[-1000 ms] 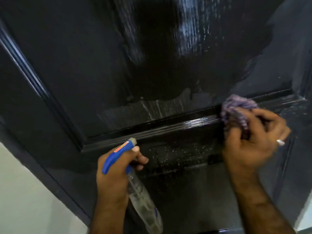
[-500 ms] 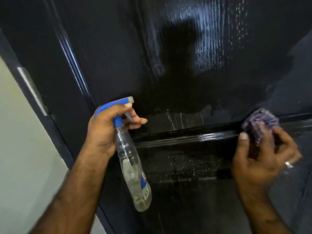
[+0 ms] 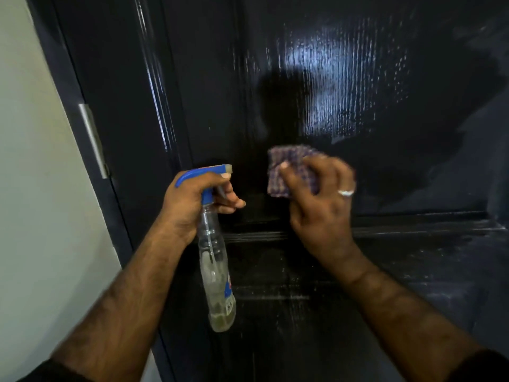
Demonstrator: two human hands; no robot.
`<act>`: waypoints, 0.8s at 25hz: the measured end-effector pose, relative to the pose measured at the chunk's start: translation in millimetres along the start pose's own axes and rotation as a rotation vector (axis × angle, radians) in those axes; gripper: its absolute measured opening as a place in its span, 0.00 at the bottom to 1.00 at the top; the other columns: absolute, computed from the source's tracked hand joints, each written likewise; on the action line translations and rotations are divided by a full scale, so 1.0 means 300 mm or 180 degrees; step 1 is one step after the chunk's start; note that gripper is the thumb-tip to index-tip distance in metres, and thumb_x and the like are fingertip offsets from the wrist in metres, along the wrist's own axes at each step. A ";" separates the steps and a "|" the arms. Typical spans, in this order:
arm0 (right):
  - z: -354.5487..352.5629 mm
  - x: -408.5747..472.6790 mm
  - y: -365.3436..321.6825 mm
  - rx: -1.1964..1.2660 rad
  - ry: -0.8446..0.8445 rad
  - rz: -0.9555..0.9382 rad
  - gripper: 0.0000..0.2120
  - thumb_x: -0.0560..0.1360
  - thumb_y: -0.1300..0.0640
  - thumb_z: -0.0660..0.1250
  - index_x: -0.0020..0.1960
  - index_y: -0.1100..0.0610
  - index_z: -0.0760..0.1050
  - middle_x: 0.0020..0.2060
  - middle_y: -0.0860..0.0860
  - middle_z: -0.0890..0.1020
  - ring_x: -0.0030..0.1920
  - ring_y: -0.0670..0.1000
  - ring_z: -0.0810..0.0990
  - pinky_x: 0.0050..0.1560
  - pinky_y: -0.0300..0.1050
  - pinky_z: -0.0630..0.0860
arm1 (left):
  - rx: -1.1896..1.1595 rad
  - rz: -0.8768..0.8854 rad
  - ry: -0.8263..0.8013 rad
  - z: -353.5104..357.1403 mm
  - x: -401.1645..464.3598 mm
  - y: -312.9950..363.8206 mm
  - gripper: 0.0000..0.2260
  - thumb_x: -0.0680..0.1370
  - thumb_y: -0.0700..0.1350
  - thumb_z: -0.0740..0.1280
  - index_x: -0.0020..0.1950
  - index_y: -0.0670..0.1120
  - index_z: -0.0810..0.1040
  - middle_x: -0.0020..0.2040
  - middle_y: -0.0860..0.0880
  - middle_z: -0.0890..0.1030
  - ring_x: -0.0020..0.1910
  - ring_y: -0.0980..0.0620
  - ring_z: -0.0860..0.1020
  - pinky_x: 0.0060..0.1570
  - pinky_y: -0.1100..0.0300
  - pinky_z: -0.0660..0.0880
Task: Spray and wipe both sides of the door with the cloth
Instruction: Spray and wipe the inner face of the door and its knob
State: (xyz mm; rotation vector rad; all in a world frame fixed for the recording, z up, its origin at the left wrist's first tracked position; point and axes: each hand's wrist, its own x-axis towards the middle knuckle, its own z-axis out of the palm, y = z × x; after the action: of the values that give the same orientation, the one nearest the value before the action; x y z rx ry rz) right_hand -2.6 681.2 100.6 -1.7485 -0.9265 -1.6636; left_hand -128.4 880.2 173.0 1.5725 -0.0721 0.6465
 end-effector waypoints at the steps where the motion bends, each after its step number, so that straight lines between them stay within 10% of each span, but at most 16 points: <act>1: 0.018 -0.059 -0.006 -0.0049 -0.0296 -0.0497 0.23 0.79 0.62 0.70 0.74 0.55 0.80 0.70 0.64 0.77 0.71 0.66 0.70 0.72 0.65 0.69 | -0.0021 -0.0006 0.0004 -0.008 -0.001 0.002 0.11 0.79 0.40 0.68 0.37 0.38 0.82 0.34 0.39 0.82 0.39 0.36 0.86 0.37 0.55 0.81; 5: -0.094 -0.170 0.129 -0.0376 -0.1073 -0.1767 0.29 0.81 0.56 0.69 0.81 0.53 0.71 0.82 0.58 0.67 0.83 0.62 0.65 0.79 0.63 0.61 | -0.0153 -0.0028 0.0002 -0.047 -0.009 -0.011 0.11 0.78 0.41 0.68 0.37 0.39 0.82 0.34 0.39 0.82 0.39 0.36 0.86 0.37 0.55 0.81; 10: -0.013 0.027 0.007 -0.0110 -0.0408 -0.0587 0.27 0.78 0.64 0.68 0.78 0.58 0.75 0.82 0.63 0.66 0.83 0.67 0.61 0.79 0.68 0.62 | -0.0187 -0.0078 -0.0028 -0.063 -0.003 -0.015 0.11 0.78 0.41 0.68 0.37 0.39 0.83 0.34 0.39 0.82 0.37 0.38 0.86 0.36 0.56 0.81; 17: -0.011 -0.134 -0.017 -0.0273 -0.1498 -0.1847 0.33 0.79 0.58 0.69 0.83 0.54 0.67 0.86 0.60 0.58 0.86 0.64 0.53 0.84 0.66 0.56 | -0.0227 -0.0217 0.0191 -0.126 -0.023 -0.035 0.10 0.77 0.42 0.70 0.37 0.41 0.83 0.34 0.40 0.82 0.32 0.42 0.83 0.36 0.55 0.79; 20: -0.094 -0.068 0.091 -0.0312 -0.1139 -0.1445 0.34 0.74 0.60 0.71 0.80 0.56 0.72 0.83 0.62 0.63 0.84 0.66 0.60 0.81 0.68 0.60 | -0.0124 -0.0289 0.0123 -0.155 -0.029 -0.063 0.10 0.79 0.42 0.70 0.38 0.41 0.84 0.35 0.40 0.82 0.34 0.41 0.83 0.37 0.53 0.79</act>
State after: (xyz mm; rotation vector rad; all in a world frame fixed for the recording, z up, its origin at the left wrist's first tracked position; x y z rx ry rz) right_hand 1.7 640.1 84.7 -2.0560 -1.5207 -1.7110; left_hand -144.3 923.1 150.7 1.5161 0.0156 0.6006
